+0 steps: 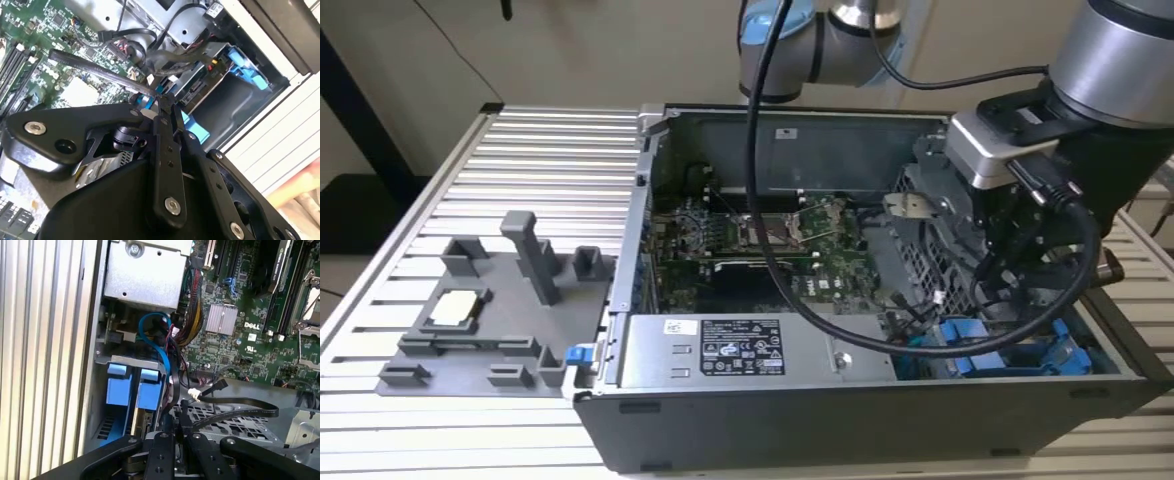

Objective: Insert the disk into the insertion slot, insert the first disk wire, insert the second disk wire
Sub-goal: 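Insert the first disk wire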

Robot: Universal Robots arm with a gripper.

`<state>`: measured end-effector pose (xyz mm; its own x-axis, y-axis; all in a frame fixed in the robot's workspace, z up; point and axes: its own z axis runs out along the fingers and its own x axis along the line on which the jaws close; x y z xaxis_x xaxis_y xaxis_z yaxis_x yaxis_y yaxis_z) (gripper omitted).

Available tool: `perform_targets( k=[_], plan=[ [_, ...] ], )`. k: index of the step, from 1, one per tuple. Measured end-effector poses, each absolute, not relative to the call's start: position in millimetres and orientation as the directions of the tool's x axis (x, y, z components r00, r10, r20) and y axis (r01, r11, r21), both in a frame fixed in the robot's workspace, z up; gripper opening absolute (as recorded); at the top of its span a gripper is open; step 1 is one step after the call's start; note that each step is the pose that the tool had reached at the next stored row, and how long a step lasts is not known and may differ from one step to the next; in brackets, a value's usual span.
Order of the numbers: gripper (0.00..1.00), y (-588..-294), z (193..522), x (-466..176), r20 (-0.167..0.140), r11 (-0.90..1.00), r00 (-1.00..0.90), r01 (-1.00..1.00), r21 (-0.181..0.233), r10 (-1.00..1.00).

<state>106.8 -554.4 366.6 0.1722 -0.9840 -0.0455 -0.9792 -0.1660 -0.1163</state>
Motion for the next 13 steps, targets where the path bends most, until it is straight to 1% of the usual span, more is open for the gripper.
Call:
perform_targets(
  k=[13],
  plan=[
    [0.16,-555.0,363.2,108.4,-0.044,-0.011,0.016,-0.993,-0.114,-0.999]
  ],
)
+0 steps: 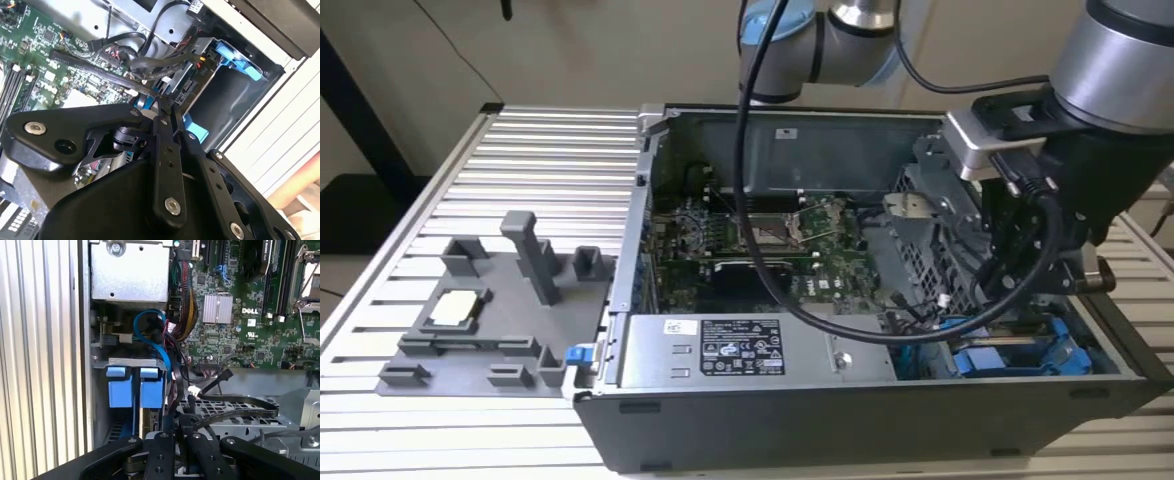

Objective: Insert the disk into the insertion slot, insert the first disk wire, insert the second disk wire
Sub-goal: 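Insert the first disk wire, then insert the second disk wire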

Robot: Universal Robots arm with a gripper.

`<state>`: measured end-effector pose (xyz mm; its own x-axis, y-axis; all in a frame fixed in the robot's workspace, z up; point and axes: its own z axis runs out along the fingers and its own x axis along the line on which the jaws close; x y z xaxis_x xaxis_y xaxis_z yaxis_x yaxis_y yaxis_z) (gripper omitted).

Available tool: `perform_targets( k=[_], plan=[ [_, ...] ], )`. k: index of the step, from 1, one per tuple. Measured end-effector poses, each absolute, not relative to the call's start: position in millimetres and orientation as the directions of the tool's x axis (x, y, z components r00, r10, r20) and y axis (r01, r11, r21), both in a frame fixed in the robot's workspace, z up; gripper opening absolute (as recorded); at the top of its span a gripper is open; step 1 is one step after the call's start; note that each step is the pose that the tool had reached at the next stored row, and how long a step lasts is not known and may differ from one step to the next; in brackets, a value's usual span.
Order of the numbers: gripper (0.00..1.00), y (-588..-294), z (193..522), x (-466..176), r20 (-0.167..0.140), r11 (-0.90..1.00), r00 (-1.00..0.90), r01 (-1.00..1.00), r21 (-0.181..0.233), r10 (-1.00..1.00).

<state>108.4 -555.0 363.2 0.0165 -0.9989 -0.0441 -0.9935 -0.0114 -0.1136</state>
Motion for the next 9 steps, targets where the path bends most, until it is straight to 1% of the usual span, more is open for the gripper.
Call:
perform_targets(
  k=[5,9],
  plan=[
    [0.16,-559.8,362.4,111.4,-0.043,-0.007,0.012,-0.995,-0.097,-0.999],
    [0.16,-566.3,361.8,111.6,-0.043,-0.004,0.008,-0.995,-0.095,-0.999]
  ],
)
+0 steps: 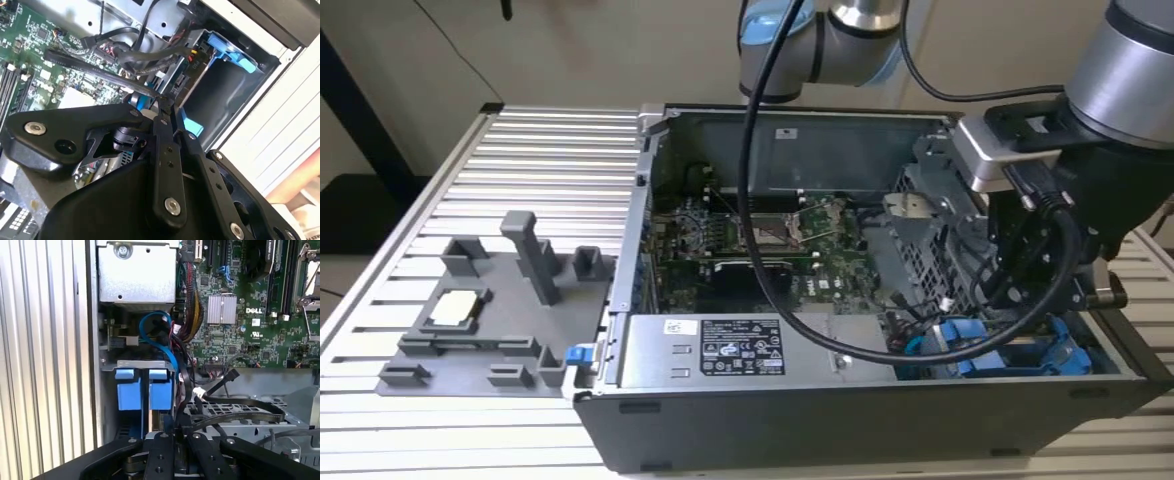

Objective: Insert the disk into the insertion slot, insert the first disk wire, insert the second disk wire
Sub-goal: 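Insert the second disk wire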

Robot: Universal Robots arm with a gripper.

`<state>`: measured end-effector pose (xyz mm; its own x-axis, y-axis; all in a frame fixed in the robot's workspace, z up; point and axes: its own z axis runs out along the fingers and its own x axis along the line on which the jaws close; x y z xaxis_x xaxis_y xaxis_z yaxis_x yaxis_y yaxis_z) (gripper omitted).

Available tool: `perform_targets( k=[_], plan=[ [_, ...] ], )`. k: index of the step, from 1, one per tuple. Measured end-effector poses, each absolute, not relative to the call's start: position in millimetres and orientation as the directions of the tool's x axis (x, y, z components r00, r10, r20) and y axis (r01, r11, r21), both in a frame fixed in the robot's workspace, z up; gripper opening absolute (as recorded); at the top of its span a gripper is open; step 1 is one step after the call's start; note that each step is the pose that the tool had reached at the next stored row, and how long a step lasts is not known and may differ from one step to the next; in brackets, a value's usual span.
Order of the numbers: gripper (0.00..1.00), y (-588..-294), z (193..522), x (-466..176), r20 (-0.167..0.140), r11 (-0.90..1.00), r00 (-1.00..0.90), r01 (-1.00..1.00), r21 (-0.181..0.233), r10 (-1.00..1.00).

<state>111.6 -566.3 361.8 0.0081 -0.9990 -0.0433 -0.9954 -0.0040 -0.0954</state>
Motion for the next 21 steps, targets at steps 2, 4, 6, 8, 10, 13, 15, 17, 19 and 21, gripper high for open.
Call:
perform_targets(
  k=[2,4,6,8,10,13,15,17,19,21],
  plan=[
    [0.16,-569.4,361.3,111.7,-0.043,-0.002,0.006,-0.995,-0.095,-0.999],
    [0.16,-570.6,360.7,113.9,-0.043,-0.002,0.005,-0.996,-0.084,-0.999],
    [0.16,-571.0,360.3,117.9,-0.042,-0.002,0.004,-0.998,-0.065,-0.999],
    [0.16,-571.1,359.8,122.1,-0.042,-0.002,0.004,-0.999,-0.051,-0.999],
    [0.16,-571.3,359.4,126.4,-0.042,-0.002,0.003,-0.999,-0.04,-0.999],
    [0.16,-572.1,358.2,129.5,-0.043,0.0,0.001,-0.999,-0.034,-0.999],
    [0.16,-572.6,356.7,130.2,-0.043,0.005,-0.004,-0.999,-0.034,-0.999],
    [0.16,-572.7,354.8,131.4,-0.043,0.009,-0.007,-0.999,-0.033,-0.999],
    [0.16,-572.7,353.0,132.4,-0.043,0.009,-0.008,-0.999,-0.032,-0.999],
    [0.16,-572.7,351.0,132.7,-0.044,0.011,-0.009,-0.999,-0.032,-0.999]
  ],
)
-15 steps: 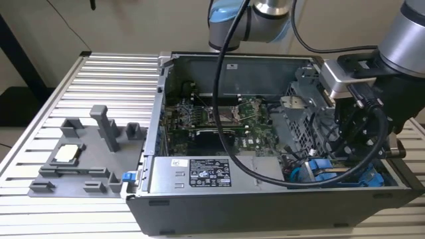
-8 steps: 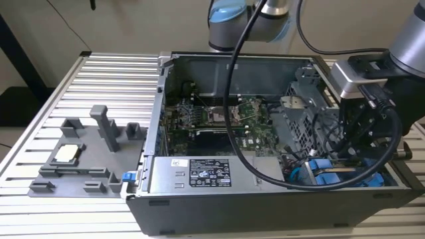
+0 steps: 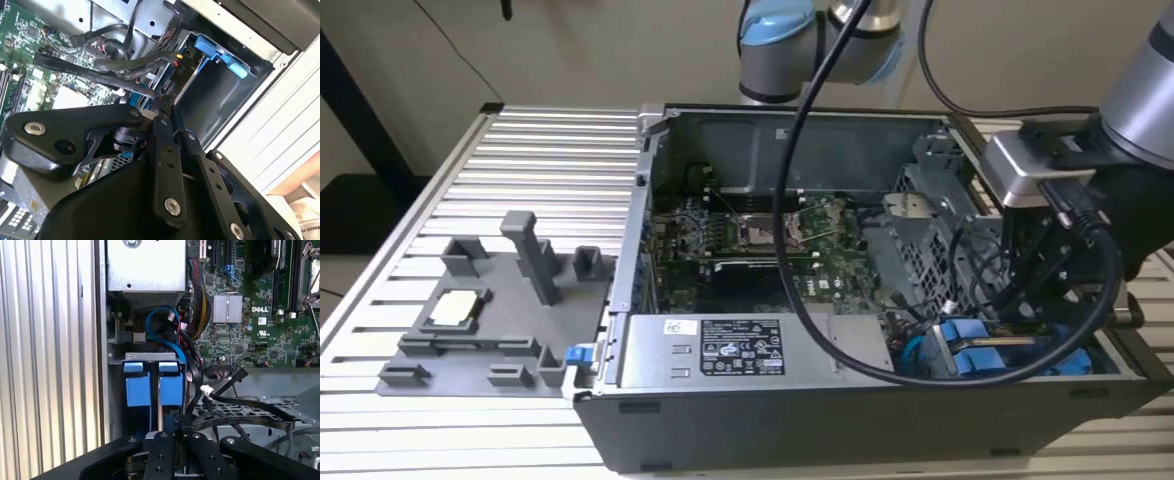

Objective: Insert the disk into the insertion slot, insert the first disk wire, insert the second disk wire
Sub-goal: 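Insert the second disk wire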

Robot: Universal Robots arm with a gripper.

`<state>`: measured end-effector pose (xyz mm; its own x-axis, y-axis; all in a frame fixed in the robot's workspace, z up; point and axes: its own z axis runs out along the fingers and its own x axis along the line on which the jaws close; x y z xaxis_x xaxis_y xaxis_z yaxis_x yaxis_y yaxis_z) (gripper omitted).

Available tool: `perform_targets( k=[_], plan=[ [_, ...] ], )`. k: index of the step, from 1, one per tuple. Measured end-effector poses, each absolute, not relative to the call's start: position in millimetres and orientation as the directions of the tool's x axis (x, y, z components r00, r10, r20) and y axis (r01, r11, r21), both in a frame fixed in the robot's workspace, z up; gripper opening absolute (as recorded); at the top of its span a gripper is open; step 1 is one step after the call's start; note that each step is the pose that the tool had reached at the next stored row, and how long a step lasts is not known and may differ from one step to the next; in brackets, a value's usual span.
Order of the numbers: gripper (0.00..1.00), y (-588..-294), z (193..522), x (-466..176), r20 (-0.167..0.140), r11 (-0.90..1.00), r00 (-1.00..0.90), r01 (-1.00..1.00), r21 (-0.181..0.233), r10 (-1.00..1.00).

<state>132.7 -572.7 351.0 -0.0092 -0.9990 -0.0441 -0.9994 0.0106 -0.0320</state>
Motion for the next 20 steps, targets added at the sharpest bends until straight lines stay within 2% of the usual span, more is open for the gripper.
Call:
perform_targets(
  k=[20],
  plan=[
    [0.16,-568.4,343.2,140.9,-0.046,0.025,-0.024,-0.999,-0.032,-0.999]
  ],
)
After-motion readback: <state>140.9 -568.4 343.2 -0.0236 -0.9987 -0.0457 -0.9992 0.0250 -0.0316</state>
